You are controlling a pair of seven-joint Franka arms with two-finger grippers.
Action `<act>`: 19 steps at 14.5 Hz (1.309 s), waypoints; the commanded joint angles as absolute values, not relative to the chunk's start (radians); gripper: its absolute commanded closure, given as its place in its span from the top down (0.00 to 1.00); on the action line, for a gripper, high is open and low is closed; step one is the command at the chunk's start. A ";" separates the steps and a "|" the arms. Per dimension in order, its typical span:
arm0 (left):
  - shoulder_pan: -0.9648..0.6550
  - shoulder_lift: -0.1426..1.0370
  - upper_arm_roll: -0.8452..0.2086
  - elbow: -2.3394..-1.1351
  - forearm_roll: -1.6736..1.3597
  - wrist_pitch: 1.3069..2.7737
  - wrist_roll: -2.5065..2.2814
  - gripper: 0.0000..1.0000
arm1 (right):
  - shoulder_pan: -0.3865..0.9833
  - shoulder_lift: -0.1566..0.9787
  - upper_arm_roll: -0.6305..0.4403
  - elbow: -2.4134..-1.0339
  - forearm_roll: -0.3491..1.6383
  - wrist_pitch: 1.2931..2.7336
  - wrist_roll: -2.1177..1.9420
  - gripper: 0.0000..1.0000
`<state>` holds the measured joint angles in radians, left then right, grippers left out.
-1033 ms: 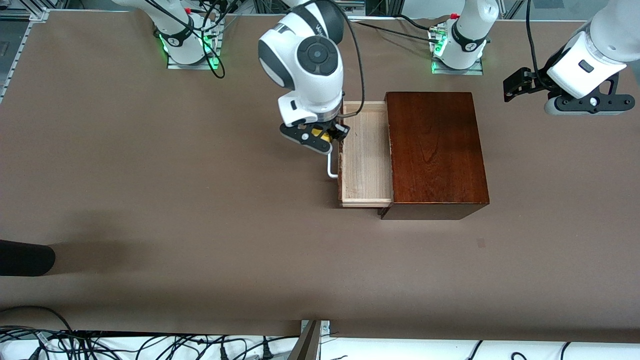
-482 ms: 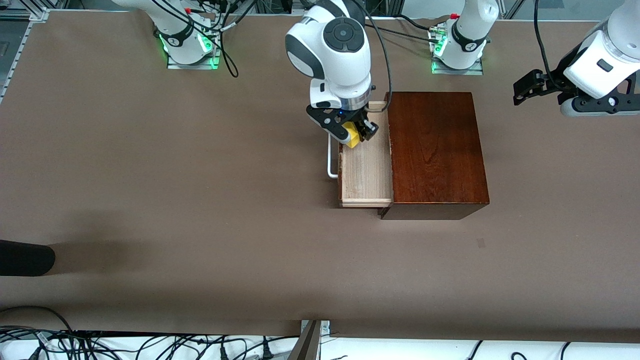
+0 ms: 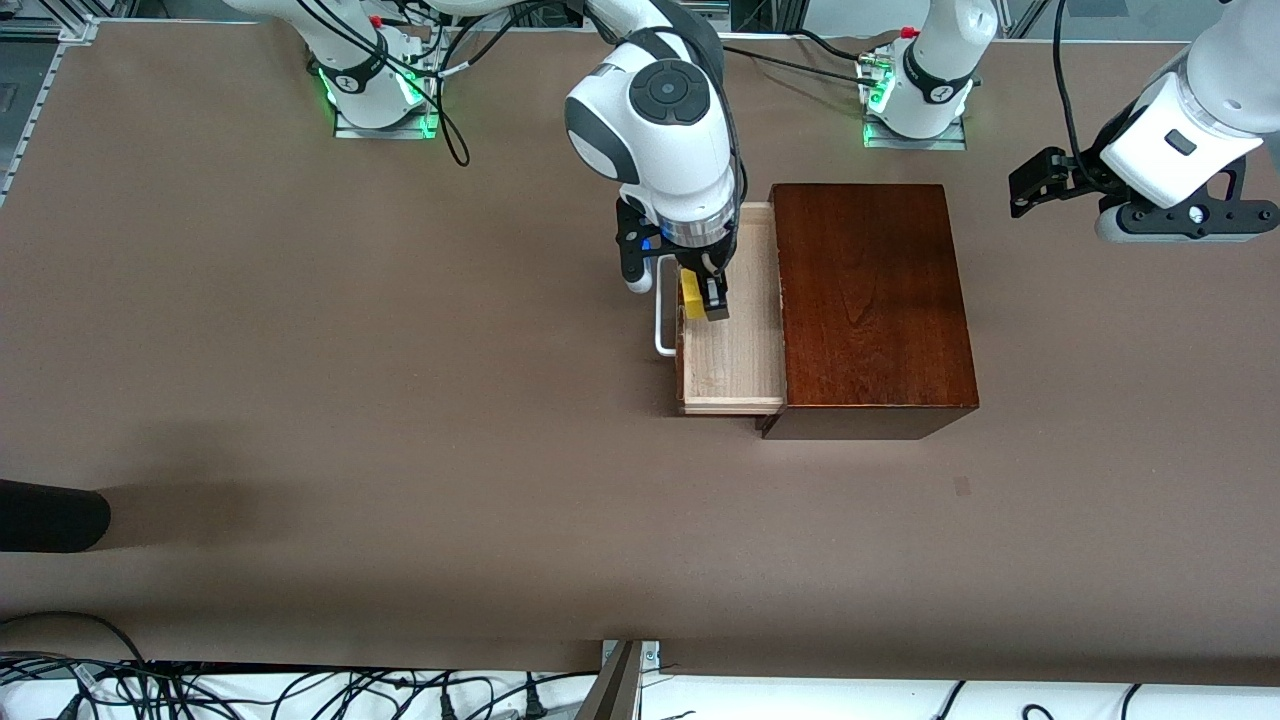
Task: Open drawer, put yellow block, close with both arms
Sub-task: 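Carry the yellow cube with the right gripper over the open drawer, then lower the cube into the drawer and open the right gripper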
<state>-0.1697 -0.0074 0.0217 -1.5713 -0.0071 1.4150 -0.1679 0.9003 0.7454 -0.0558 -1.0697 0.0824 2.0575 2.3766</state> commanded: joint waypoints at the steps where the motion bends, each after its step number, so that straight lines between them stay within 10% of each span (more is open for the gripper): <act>1: -0.170 0.009 0.023 -1.537 -0.026 1.408 -0.161 1.00 | 0.902 0.781 -0.055 -1.028 0.091 2.075 2.491 0.00; 19: -0.170 0.008 0.023 -1.536 -0.034 1.408 -0.163 1.00 | 0.979 0.940 -0.054 -1.031 0.074 2.250 2.485 0.00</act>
<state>-0.1698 -0.0044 0.0216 -1.5647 -0.0071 1.4150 -0.1679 0.9723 0.9210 -0.0504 -1.0670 0.0816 2.2516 2.4752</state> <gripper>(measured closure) 0.000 0.445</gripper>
